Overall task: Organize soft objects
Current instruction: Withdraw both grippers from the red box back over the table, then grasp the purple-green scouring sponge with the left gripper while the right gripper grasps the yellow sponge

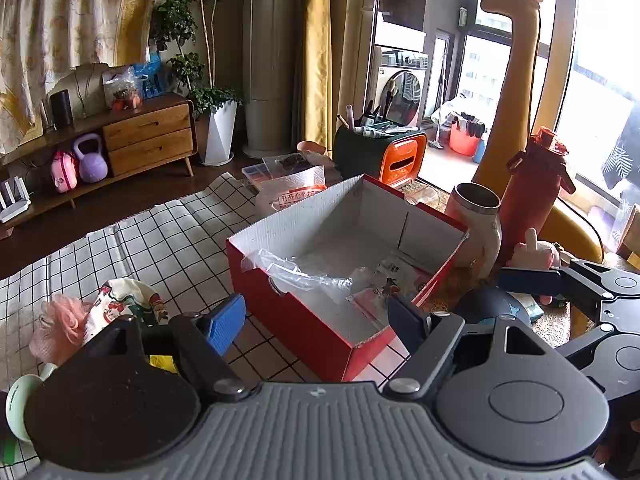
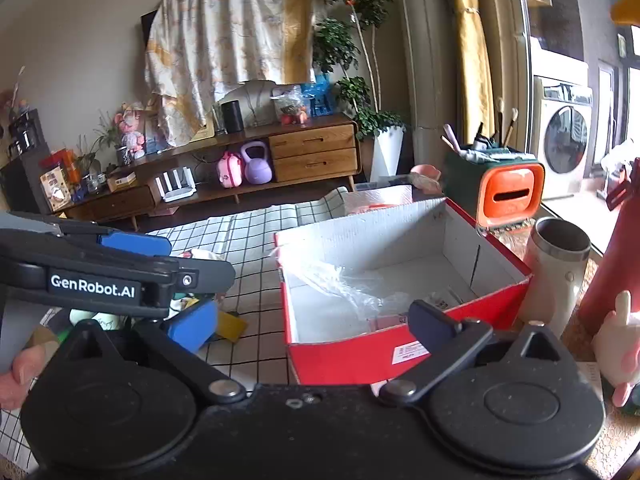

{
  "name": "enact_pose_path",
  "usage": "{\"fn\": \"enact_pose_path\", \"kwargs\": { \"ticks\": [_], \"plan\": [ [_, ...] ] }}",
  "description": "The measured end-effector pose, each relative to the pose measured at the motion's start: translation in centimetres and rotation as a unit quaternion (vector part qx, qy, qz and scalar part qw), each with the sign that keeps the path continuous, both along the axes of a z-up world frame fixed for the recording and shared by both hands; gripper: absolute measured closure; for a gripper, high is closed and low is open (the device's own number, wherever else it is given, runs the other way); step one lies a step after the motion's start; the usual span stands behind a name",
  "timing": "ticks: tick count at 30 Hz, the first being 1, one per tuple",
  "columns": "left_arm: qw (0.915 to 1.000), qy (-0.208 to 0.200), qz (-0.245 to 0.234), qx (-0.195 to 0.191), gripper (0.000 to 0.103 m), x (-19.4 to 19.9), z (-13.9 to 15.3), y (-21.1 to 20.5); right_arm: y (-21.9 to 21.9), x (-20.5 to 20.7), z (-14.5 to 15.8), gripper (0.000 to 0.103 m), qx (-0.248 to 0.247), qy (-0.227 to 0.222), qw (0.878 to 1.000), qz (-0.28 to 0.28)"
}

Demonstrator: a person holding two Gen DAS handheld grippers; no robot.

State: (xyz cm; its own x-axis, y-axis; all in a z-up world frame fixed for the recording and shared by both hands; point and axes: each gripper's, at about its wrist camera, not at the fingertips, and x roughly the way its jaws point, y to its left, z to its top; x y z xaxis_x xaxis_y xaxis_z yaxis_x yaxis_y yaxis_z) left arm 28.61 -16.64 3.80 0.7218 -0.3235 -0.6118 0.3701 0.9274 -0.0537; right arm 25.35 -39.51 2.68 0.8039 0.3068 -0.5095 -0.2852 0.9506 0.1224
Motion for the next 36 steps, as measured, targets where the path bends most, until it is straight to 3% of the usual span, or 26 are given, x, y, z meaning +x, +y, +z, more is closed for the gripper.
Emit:
{"fn": "enact_pose_path", "kwargs": {
  "ticks": [15,21,25,36],
  "plan": [
    [0.9978,-0.042,0.051,-0.003,0.018,-7.4,0.8,8.5,5.5,-4.2,0.8,0.0,0.002,-0.009,0.998,0.057],
    [0.9965,-0.036,0.072,-0.019,0.016,-9.8,0.2,12.6,8.6,-5.2,0.7,0.0,0.004,-0.003,0.996,0.089],
    [0.9952,-0.036,0.086,-0.03,0.0,-10.9,-0.3,15.4,10.3,-5.5,0.4,0.0,0.005,0.001,0.995,0.104],
    [0.9877,-0.026,0.153,-0.019,0.0,-12.1,-2.3,24.3,14.3,-5.7,-1.9,0.0,0.003,0.018,0.993,0.119]
  ]
}}
